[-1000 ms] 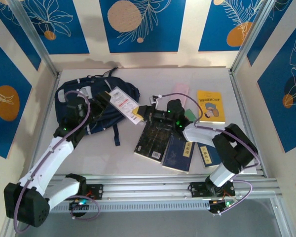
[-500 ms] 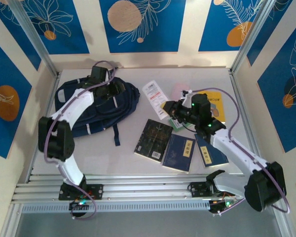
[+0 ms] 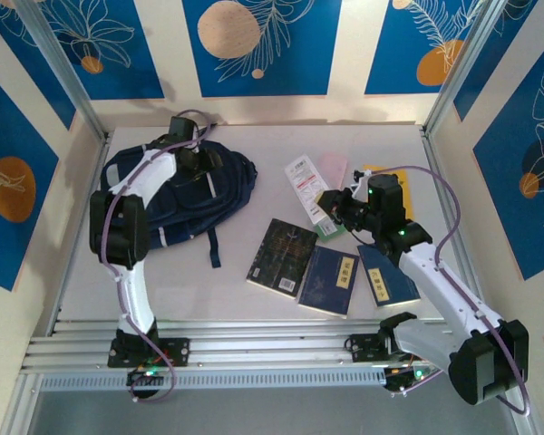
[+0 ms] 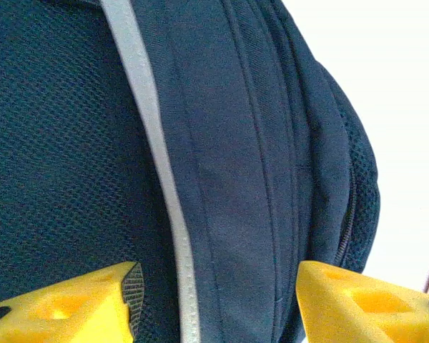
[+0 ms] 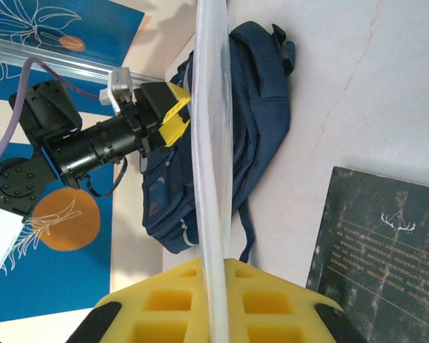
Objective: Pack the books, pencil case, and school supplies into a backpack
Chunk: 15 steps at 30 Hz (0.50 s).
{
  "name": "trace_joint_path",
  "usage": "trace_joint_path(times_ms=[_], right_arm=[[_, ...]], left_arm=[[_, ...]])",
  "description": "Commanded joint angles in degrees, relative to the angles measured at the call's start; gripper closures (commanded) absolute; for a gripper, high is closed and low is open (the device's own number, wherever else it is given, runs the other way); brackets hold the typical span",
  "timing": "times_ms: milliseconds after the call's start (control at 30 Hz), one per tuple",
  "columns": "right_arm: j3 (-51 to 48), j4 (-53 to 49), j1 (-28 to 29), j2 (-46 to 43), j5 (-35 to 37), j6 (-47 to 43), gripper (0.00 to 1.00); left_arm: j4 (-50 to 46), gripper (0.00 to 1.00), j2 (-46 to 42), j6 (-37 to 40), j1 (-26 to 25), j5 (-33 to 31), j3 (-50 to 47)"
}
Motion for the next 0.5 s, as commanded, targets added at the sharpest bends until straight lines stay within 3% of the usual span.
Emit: trace_joint_path(times_ms=[0,233,467], right_arm=[[-0.8,1.3,-0.4,1.1,-2.3,-0.9,0.99],[-0.8,3.6,-0.8,4.0,-5.1,0.3,0.99],[-1.8,5.0,-0.9,5.3,-6.7,-0.1,1.00]], left_arm=[[0.2,0.42,-0.4,0.2,1.2,1.5,0.5],[1.5,0.43,3.7,-1.0,1.2,5.7,2.6],[2.8,0.61,8.7,-1.9,1.2,10.5,6.7]])
